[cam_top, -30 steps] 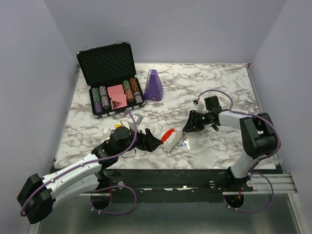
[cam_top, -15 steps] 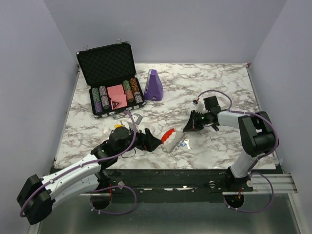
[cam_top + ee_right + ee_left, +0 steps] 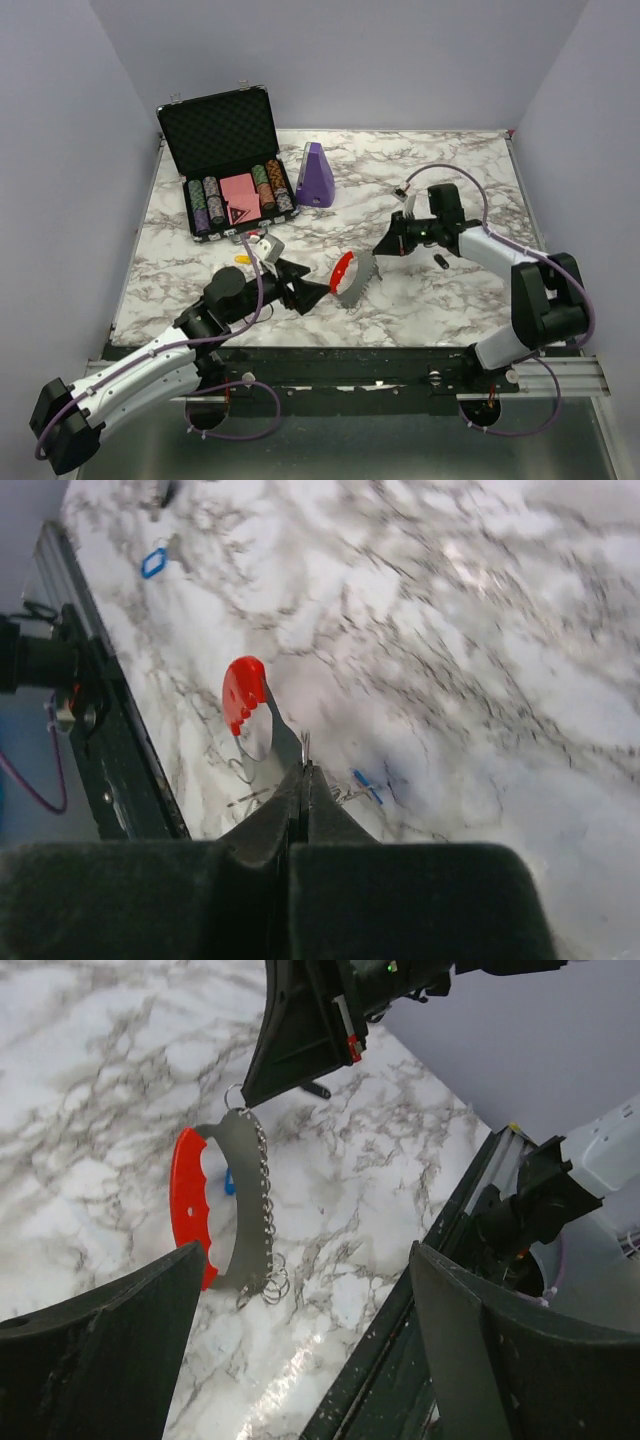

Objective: Put the keys on the keyring

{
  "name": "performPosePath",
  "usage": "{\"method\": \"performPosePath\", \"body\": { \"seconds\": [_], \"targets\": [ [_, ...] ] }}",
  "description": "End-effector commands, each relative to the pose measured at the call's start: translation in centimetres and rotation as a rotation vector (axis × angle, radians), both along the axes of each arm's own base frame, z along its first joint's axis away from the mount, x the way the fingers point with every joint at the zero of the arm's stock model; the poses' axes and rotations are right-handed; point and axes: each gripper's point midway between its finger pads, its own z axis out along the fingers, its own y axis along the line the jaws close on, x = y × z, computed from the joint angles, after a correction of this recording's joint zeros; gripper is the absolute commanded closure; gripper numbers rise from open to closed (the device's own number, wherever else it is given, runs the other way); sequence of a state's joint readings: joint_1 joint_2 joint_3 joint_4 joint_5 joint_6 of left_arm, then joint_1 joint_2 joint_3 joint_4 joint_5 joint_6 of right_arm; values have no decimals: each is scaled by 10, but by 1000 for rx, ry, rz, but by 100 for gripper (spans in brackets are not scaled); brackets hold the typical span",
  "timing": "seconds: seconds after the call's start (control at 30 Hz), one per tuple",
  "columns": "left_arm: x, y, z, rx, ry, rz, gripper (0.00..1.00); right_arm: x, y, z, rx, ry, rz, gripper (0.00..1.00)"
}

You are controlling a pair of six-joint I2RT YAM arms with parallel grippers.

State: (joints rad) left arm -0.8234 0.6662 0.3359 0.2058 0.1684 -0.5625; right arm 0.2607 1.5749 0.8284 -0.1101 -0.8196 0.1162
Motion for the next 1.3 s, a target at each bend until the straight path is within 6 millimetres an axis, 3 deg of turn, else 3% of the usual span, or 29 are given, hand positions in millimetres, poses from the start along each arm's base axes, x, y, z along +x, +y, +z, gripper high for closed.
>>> {"method": "performPosePath", "body": {
  "seconds": [0.0, 0.2, 0.33, 0.57, 0.7, 0.9, 1.27],
  "targets": [
    [-9, -2, 45, -41, -339, -98, 10, -18, 18, 67, 129, -325, 310, 99],
    [-13, -4, 84, -25, -558, -148, 13, -55, 26, 130, 169, -637, 655, 99],
    [-14, -8, 110, -26, -643, -171, 20, -73, 31, 164, 210, -704, 749, 99],
    [-16, -22, 132, -80, -707, -224, 35, -106, 37, 215, 365, -737, 798, 99],
    [-31, -36, 134, -146, -702, -326, 47, -116, 38, 225, 422, -715, 803, 99],
    [-47, -46, 133, -189, -677, -361, 48, -129, 38, 229, 477, -683, 812, 99],
    [-33, -60, 126, -155, -641, -295, 55, -135, 38, 229, 519, -667, 816, 99]
  ]
}}
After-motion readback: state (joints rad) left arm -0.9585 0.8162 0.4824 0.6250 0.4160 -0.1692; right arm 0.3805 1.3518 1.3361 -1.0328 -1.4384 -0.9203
